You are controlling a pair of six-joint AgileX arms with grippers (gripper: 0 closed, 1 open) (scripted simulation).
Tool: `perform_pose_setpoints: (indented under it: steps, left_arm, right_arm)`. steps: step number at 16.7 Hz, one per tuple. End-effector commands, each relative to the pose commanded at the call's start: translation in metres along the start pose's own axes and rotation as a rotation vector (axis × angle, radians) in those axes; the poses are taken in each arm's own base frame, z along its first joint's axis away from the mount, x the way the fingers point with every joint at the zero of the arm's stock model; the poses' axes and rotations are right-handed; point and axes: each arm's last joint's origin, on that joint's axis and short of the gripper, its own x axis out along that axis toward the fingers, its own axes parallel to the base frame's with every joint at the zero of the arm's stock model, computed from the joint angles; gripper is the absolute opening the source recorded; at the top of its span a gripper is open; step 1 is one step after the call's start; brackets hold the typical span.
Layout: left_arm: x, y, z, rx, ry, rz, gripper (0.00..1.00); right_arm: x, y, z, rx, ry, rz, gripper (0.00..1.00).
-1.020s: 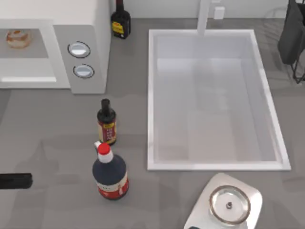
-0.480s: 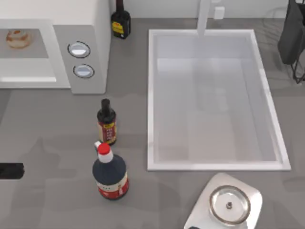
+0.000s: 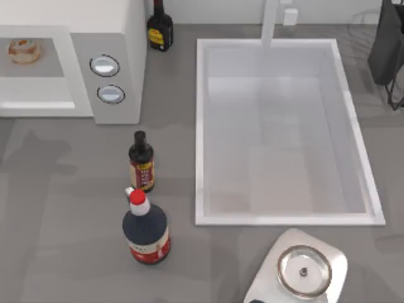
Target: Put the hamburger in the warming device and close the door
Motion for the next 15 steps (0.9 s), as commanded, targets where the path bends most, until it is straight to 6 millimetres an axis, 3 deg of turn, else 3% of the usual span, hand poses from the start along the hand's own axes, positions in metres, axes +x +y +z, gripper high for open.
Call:
perform_pose_setpoints:
  steps: [2, 5, 7, 10, 13, 15]
  left_arm:
    - [0.029, 0.03, 0.013, 0.048, 0.107, 0.0, 0.0]
    - [0.076, 0.084, 0.001, 0.058, 0.292, -0.037, 0.0]
    - [0.099, 0.125, -0.023, 0.024, 0.394, -0.071, 0.0]
    - [0.115, 0.181, -0.07, -0.058, 0.491, -0.123, 0.0]
    - [0.117, 0.22, -0.122, -0.155, 0.542, -0.176, 0.0]
    - [0.114, 0.236, -0.15, -0.209, 0.555, -0.204, 0.0]
  right_arm:
    - [0.0, 0.0, 0.0, 0.0, 0.0, 0.0, 1.0]
    - [0.0, 0.0, 0.0, 0.0, 0.0, 0.0, 1.0]
    - [0.0, 0.0, 0.0, 0.0, 0.0, 0.0, 1.0]
    - [0.0, 0.0, 0.0, 0.0, 0.0, 0.0, 1.0]
    - [0.0, 0.0, 0.0, 0.0, 0.0, 0.0, 1.0]
    - [0.0, 0.0, 0.0, 0.0, 0.0, 0.0, 1.0]
